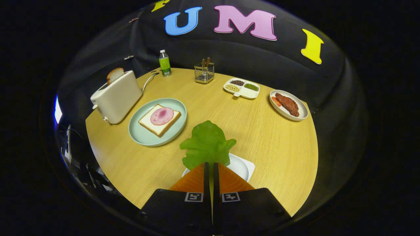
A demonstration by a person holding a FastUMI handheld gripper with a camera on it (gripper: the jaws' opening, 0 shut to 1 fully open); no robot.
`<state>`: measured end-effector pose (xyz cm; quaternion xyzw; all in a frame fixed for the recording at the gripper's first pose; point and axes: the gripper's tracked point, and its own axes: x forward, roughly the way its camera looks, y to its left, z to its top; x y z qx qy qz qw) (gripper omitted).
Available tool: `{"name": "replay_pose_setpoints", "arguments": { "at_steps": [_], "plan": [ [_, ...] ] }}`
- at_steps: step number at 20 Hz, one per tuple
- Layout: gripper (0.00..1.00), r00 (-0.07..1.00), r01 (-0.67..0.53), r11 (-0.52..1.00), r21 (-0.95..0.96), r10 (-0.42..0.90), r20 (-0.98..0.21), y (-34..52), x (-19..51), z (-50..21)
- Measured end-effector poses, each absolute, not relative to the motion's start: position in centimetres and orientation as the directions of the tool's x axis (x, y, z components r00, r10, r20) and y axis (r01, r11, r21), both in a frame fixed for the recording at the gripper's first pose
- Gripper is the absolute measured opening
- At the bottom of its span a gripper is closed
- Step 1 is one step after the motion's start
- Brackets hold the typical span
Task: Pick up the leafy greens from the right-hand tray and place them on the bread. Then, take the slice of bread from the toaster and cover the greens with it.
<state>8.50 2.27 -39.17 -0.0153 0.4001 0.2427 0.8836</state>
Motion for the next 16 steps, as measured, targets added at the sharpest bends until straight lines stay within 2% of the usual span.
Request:
{"name": "replay_pose_setpoints", "arguments": {
  "at_steps": [9,16],
  "plan": [
    [0.06,0.592,-0.5,0.84,0.21,0.509,-0.625,9.8,10.7,-31.9],
    [0.06,0.55,-0.556,0.796,0.238,0.568,-0.612,17.5,12.1,-31.4]
  ]
}}
